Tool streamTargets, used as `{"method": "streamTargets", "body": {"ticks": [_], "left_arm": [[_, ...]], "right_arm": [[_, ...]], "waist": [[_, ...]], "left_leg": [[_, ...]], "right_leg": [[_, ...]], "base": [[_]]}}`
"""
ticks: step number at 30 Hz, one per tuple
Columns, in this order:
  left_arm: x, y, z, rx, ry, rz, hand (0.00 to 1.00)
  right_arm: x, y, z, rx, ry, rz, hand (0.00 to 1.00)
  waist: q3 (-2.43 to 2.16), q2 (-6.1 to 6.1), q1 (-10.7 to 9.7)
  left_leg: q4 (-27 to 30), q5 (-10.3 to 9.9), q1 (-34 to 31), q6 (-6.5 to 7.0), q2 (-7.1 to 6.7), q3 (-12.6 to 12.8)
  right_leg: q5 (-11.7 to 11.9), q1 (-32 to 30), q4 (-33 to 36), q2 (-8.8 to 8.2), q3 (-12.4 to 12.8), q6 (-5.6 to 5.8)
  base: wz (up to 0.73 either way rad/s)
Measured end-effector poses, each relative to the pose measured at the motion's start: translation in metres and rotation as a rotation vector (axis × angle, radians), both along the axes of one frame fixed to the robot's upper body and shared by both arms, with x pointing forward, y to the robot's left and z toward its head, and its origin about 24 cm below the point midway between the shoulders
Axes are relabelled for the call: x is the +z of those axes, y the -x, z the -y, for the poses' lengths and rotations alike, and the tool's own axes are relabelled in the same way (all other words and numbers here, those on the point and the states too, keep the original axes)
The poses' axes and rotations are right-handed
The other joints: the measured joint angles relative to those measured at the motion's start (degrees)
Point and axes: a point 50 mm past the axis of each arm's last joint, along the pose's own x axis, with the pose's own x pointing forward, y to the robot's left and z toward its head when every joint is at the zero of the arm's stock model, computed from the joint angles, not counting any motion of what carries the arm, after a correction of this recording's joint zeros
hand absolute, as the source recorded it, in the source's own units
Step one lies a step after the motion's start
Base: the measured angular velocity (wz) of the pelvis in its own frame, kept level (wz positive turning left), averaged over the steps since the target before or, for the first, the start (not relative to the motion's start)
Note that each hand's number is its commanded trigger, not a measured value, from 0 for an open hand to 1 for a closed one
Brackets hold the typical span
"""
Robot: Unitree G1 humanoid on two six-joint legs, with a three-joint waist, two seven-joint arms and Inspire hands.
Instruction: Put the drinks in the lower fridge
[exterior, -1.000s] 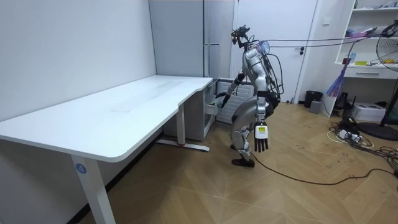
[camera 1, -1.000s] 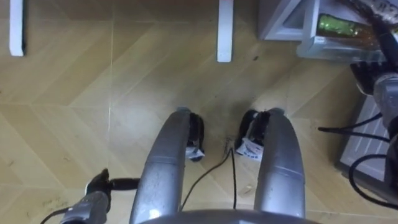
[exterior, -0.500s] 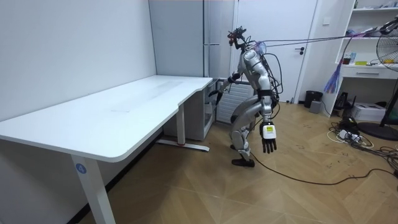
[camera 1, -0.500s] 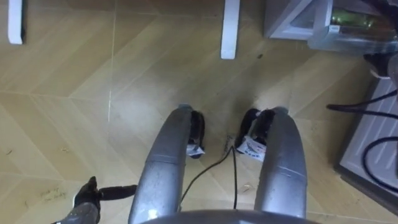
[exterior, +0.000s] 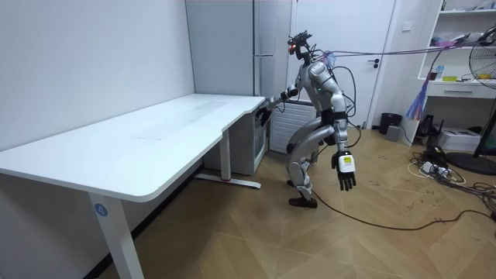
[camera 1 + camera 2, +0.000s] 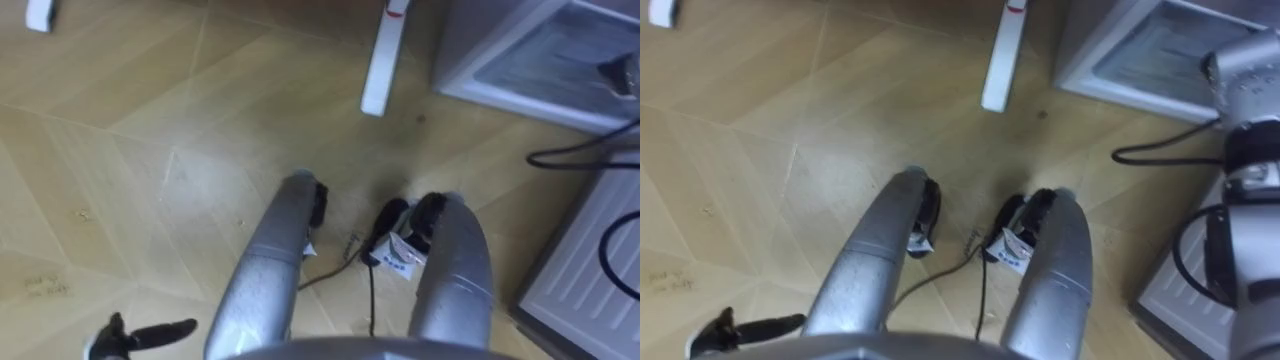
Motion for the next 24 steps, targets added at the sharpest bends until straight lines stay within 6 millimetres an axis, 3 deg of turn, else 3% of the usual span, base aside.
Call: {"method": "streamTargets", "body": {"ticks": [4,8,15,17,21,24], "left_arm": [[0.003,0.019,-0.008,0.006,-0.021,-0.046,0.00],[0.006,0.023,-0.016,0.003,-0.045,-0.048,0.00],[0.005,0.025,-0.012,-0.031,-0.020,-0.062,0.00],[0.003,0.025,-0.008,-0.060,-0.003,-0.071,0.00],[0.004,0.026,-0.009,-0.087,0.019,-0.074,0.00],[0.007,0.026,-0.018,-0.110,0.019,-0.083,0.00]], "right_arm": [[0.000,0.001,0.001,-0.034,0.005,-0.014,0.00],[-0.001,0.002,0.001,-0.044,0.025,-0.032,0.00],[-0.002,0.003,0.002,-0.063,0.025,-0.039,0.00],[-0.012,0.008,0.008,-0.071,0.033,-0.055,0.00],[-0.036,0.020,0.015,-0.030,0.066,-0.090,0.00],[-0.068,0.044,0.025,0.056,0.125,-0.141,0.00]], "waist": [[0.01,0.02,1.4],[0.04,0.24,2.6],[0.03,0.84,3.2],[0.06,1.28,4.4],[0.07,1.12,5.0],[0.19,-0.03,4.8]], "left_leg": [[0.1,0.3,0.3,-0.43,-0.06,-0.1],[0.1,0.6,0.2,-1.03,0.01,-0.7],[0.1,1.1,0.6,-1.91,0.08,-1.5],[-0.3,1.0,2.2,-2.03,0.36,-1.7],[-3.2,1.1,5.2,-2.27,0.52,-2.2],[-6.4,1.6,8.4,-2.96,1.06,-3.0]], "right_leg": [[-0.3,0.3,0.8,-0.31,0.0,-0.54],[-0.9,0.7,1.1,-0.93,-1.5,-1.47],[-1.4,1.3,1.6,-1.09,-2.4,-2.22],[-1.4,3.0,1.0,-0.52,-2.4,-2.24],[-1.4,6.2,-1.7,-0.04,-3.2,-2.04],[-1.1,9.9,-5.1,1.07,-4.0,-1.46]], "base": [[0.06],[0.04],[0.07],[-0.04],[0.06],[0.15]]}}
